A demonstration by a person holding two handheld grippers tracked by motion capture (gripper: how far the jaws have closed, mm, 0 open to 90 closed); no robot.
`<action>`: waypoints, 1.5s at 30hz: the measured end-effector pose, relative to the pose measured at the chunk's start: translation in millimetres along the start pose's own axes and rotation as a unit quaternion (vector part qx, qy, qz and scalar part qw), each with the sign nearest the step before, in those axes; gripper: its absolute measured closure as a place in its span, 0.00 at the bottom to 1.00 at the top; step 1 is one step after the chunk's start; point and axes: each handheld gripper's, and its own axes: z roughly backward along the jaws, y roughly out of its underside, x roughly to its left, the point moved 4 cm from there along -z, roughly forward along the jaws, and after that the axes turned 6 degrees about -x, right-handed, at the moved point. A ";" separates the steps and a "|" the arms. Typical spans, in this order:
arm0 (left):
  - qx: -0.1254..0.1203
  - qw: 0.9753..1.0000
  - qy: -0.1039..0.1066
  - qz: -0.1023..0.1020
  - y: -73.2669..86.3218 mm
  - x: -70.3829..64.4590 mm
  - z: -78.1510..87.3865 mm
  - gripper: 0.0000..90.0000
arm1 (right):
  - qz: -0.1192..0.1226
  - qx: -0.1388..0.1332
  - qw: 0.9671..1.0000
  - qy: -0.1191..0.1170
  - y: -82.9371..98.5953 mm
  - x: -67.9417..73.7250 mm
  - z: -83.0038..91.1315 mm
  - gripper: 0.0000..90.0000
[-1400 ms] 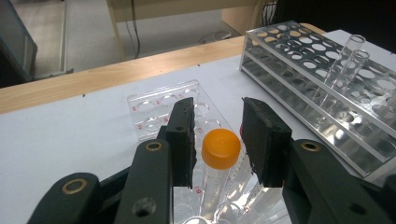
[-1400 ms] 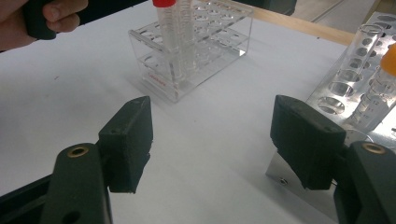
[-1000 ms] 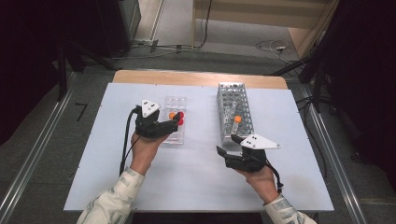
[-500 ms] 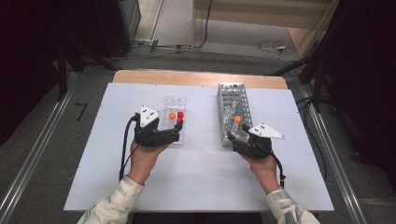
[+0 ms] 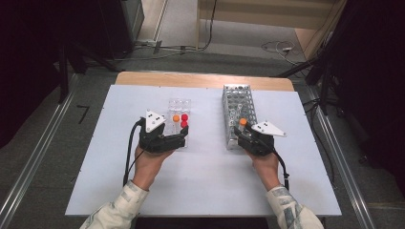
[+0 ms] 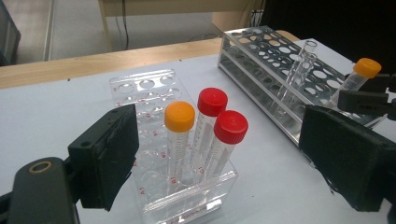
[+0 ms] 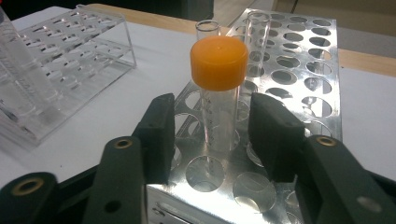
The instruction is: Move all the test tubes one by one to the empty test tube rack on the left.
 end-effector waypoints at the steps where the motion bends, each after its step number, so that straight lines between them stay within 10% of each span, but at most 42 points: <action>1: 0.000 1.000 0.001 0.000 0.0 -0.2 0.1 0.14 | 0.001 0.000 1.000 0.000 0.2 0.0 -0.7 0.58; 14: 0.001 1.000 0.003 -0.001 0.5 -1.0 0.2 0.14 | -0.001 -0.003 1.000 0.008 0.6 -1.9 -2.6 0.78; 34: 0.001 1.000 0.007 -0.004 0.6 -5.1 1.2 0.14 | -0.008 -0.065 0.998 -0.001 -43.3 -4.3 34.6 0.79; 45: -0.002 1.000 0.016 -0.008 0.0 -10.6 5.1 0.15 | 0.005 -0.053 0.997 -0.054 -42.7 25.9 37.6 0.79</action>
